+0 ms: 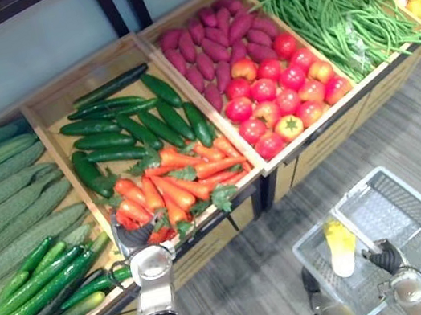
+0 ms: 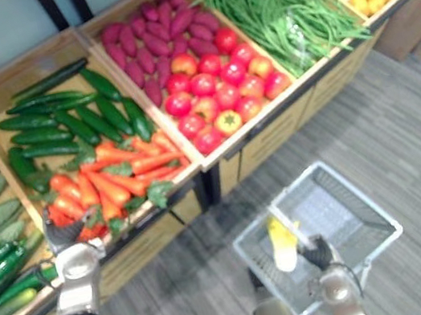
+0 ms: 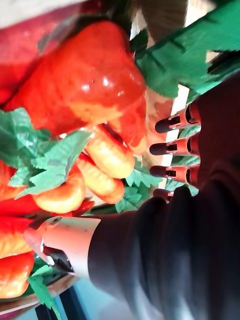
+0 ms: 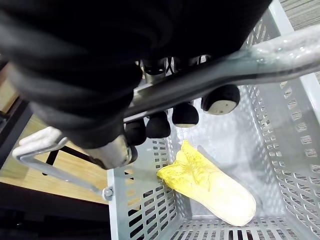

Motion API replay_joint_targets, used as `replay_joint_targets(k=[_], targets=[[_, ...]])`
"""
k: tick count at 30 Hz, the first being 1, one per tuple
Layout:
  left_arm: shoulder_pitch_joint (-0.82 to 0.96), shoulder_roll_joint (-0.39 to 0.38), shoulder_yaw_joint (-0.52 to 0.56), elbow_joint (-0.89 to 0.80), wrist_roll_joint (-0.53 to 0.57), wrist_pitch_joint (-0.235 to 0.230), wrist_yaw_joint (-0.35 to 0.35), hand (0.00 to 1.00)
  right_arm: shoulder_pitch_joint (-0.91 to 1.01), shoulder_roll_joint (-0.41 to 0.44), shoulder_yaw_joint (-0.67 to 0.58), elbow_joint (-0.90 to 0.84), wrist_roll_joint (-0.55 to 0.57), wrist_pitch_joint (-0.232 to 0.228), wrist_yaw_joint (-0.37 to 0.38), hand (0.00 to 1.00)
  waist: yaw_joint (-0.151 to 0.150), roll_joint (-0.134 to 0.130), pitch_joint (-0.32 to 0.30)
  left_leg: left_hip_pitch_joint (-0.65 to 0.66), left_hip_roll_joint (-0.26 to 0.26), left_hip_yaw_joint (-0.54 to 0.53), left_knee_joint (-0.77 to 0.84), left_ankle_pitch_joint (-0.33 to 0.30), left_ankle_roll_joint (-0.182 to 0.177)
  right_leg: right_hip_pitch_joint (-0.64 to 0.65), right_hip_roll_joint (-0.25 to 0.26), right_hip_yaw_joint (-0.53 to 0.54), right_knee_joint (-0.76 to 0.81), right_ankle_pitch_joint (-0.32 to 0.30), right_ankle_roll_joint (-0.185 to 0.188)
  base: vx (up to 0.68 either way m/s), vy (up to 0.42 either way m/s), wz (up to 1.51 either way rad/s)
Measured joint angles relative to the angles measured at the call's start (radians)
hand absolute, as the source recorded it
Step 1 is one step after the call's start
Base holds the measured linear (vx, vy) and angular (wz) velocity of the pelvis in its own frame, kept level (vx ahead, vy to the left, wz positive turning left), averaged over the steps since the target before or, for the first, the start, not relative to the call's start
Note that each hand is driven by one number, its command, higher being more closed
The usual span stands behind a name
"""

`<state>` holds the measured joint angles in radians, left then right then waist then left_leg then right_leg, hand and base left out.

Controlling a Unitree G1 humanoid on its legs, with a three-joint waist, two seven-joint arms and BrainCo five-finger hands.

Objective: Pick vegetable in the basket

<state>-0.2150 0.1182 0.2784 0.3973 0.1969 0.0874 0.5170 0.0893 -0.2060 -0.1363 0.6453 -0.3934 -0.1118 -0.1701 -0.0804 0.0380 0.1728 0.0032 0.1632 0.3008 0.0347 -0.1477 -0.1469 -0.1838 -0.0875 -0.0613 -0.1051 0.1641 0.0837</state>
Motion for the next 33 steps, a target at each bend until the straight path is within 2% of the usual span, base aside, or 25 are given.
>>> replay_joint_targets(k=[14,20,25,33], targets=[[-0.028,-0.003,-0.040,-0.017,-0.042,-0.015,0.025,0.00,-0.004,0.000,0.025,0.000,0.000,0.000,-0.021,1.00,-0.002,-0.001,0.000,0.002,-0.002,0.004,-0.007,0.000,0.000,-0.003,0.000,0.000,0.000,0.000,0.000,0.00,-0.008,0.00],[-0.040,-0.003,-0.039,0.041,-0.150,-0.026,0.030,0.00,-0.006,0.000,0.027,0.001,0.000,0.000,-0.022,1.00,-0.002,-0.003,0.002,0.006,-0.003,0.009,-0.011,0.000,0.001,-0.003,0.000,0.002,0.000,0.000,0.000,0.00,-0.018,-0.01],[-0.080,-0.003,-0.039,0.095,-0.314,-0.084,0.047,0.00,-0.007,0.000,0.033,0.002,0.000,0.000,-0.022,1.00,-0.003,-0.008,0.003,0.009,-0.005,0.013,-0.014,0.001,0.001,-0.004,-0.001,0.004,-0.001,0.000,0.000,0.00,0.000,0.00],[-0.104,-0.003,-0.046,0.129,-0.314,-0.090,0.049,0.00,-0.009,0.000,0.046,0.002,0.000,0.000,-0.030,1.00,-0.004,-0.015,0.007,0.009,-0.005,0.014,-0.016,0.001,0.001,-0.006,0.000,0.004,-0.001,0.000,0.000,0.00,0.000,0.00]])
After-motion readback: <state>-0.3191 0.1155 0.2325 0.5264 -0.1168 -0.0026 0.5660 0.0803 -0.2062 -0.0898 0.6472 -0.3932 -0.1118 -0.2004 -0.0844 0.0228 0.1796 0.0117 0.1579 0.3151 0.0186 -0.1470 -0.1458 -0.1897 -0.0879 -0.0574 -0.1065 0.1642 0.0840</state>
